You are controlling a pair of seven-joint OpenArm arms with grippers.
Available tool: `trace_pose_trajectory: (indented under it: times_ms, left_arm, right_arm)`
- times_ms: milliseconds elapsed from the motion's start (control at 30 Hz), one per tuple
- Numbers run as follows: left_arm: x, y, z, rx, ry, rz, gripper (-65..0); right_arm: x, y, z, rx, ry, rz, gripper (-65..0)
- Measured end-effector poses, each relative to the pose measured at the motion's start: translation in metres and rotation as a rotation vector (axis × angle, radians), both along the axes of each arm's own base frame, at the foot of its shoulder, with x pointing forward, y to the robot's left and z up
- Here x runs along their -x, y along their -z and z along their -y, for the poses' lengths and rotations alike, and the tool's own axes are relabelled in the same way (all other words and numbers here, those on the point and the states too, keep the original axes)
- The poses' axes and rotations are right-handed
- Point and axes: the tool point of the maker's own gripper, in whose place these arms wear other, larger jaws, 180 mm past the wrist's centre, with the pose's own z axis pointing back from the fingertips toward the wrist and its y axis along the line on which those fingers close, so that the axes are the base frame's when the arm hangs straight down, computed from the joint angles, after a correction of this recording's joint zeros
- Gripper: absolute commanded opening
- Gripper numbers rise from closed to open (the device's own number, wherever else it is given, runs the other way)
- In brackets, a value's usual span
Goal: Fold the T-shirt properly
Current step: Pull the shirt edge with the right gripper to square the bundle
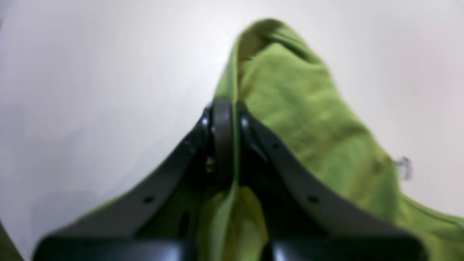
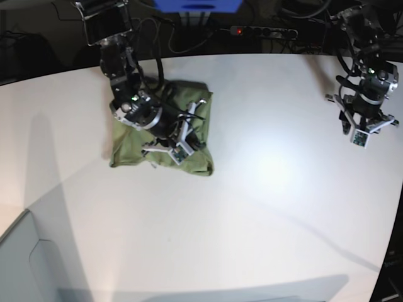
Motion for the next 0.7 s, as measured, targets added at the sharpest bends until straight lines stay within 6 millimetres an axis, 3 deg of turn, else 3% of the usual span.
trace_pose_trajectory:
  times_ms: [100,300,400,467,567,700]
  left_arm:
    - [0.000,0.000,0.000,0.000,0.000,0.000,-47.0]
    - [0.000,0.000,0.000,0.000,0.000,0.000,-47.0]
    - [0.000,0.000,0.000,0.000,0.000,0.000,-47.0]
    - [0.000,0.000,0.000,0.000,0.000,0.000,-47.0]
    - [0.000,0.000,0.000,0.001,0.001,-0.001,-47.0]
    - [0.000,0.002,0.001,0.008,0.002,0.001,-47.0]
  right_arm:
    - [-0.001,0.000,0.003,0.003,0.006,0.000,-59.8]
    - [0.001,0.001,0.001,0.005,-0.002,-0.003,-30.8]
    - [-0.001,0.000,0.003,0.000,0.010,-0.003,-21.7]
    - [-0.007,-0.006,0.011,-0.009,0.048,0.009,-21.1]
    - [-0.026,-0.030,0.048,-0.027,0.167,0.084,-21.3]
    - [-0.017,-0.035,0.080,-0.018,0.266,0.089,-22.6]
